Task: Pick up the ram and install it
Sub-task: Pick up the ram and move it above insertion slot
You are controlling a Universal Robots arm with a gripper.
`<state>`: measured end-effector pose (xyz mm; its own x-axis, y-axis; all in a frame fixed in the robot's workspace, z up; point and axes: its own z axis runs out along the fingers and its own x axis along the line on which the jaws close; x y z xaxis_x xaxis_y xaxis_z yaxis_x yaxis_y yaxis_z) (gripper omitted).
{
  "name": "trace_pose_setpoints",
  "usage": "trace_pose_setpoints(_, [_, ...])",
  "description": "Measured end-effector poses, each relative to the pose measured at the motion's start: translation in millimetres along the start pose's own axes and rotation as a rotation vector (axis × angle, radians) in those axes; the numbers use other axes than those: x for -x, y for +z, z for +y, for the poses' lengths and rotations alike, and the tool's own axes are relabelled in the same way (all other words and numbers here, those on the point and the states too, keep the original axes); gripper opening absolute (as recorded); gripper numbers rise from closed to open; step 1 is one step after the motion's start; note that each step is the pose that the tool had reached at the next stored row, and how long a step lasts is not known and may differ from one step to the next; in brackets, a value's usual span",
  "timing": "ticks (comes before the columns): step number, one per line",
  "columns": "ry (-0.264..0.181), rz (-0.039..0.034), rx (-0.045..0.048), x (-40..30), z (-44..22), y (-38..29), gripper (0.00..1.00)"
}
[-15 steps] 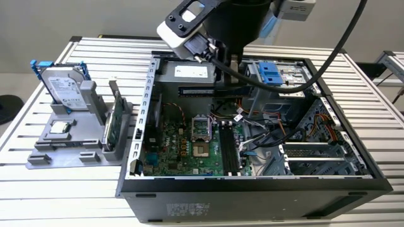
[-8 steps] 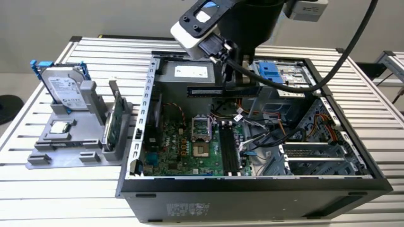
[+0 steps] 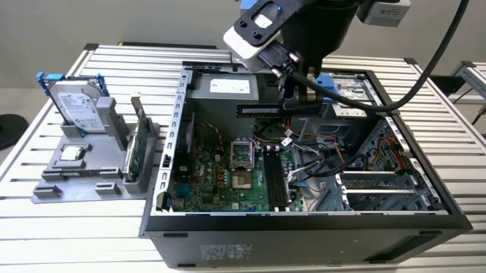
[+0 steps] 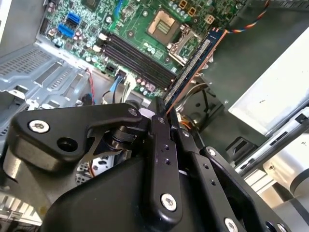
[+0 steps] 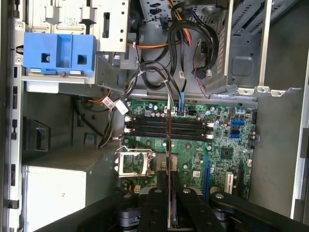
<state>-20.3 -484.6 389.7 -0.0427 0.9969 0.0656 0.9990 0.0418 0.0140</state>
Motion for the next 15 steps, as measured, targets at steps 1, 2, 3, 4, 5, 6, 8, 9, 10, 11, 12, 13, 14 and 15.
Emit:
trace_pose_setpoints(1, [0.000,-0.0001,0.0000,0.1,2.1,0.0,0.00])
trace_pose_setpoints(2, [0.000,-0.0001,-0.0001,0.2,4.3,0.0,0.00])
trace_pose_setpoints(3, [0.000,0.0000,-0.0001,0.3,6.4,0.1,0.00])
trace_pose_setpoints(4, [0.000,-0.0001,-0.0001,0.4,8.5,0.1,0.00])
trace_pose_setpoints(5, [0.000,0.0000,-0.0001,0.5,10.6,0.1,0.00])
trace_pose_setpoints(6, [0.000,-0.0001,-0.0002,0.6,12.6,0.1,0.00])
trace_pose_setpoints(8, [0.000,0.0000,-0.0002,0.8,16.5,0.2,0.00])
trace_pose_setpoints(9, [0.000,0.0000,-0.0002,0.9,17.9,0.1,0.00])
trace_pose_setpoints(10, [0.000,0.0000,-0.0002,0.9,19.0,0.2,0.00])
trace_pose_setpoints(11, [0.000,0.0000,-0.0002,0.9,20.0,0.1,0.00])
trace_pose_setpoints(12, [0.000,-0.0001,-0.0001,1.0,21.0,0.2,0.00])
trace_pose_setpoints(13, [0.000,-0.0001,-0.0002,1.0,22.2,0.2,0.00])
trace_pose_setpoints(14, [0.000,0.0000,-0.0002,1.1,22.9,0.2,0.00])
trace_pose_setpoints(15, [0.000,0.0000,-0.0001,1.1,23.3,0.2,0.00])
